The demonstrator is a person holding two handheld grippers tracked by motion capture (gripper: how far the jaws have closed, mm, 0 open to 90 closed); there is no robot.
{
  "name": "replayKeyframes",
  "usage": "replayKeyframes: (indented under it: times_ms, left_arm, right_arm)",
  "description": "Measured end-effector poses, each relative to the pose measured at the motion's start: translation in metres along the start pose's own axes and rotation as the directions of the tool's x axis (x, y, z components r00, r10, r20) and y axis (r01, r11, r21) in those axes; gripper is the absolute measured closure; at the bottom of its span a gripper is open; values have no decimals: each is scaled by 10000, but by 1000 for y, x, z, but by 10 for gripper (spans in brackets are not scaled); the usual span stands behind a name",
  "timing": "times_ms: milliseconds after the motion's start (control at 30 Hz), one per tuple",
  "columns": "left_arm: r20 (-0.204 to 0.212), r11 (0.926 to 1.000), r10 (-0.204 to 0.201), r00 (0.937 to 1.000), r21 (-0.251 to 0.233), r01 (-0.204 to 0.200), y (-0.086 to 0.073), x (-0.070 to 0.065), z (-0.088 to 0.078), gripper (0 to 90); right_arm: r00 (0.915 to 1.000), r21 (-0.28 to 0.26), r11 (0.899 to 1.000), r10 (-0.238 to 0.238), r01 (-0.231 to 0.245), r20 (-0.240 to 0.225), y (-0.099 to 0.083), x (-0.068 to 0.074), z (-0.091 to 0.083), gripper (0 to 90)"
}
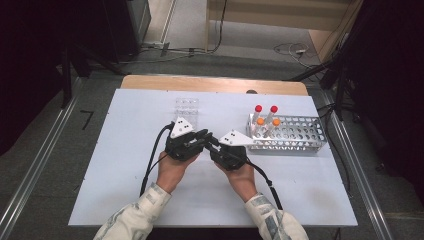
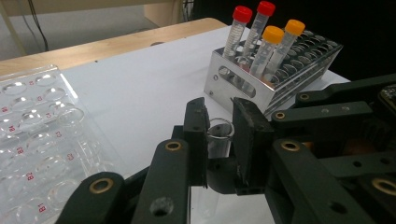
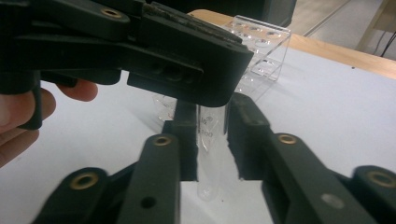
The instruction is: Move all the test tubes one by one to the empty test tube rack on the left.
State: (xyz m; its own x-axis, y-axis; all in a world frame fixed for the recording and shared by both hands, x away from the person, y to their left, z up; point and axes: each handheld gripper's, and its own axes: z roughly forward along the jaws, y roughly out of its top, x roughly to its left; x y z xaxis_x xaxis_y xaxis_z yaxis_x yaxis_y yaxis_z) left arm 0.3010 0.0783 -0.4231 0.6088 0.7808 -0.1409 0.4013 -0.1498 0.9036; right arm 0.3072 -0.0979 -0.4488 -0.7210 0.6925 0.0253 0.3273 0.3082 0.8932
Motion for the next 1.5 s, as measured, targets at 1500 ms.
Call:
replayKeyframes:
  times_ms: [1500]
  left_arm:
    - [-1408, 9902, -714, 9875, -1295, 532, 38, 41, -32, 767]
  right_arm:
    - [9996, 351, 9990, 278, -278, 6, -16, -31, -43, 386]
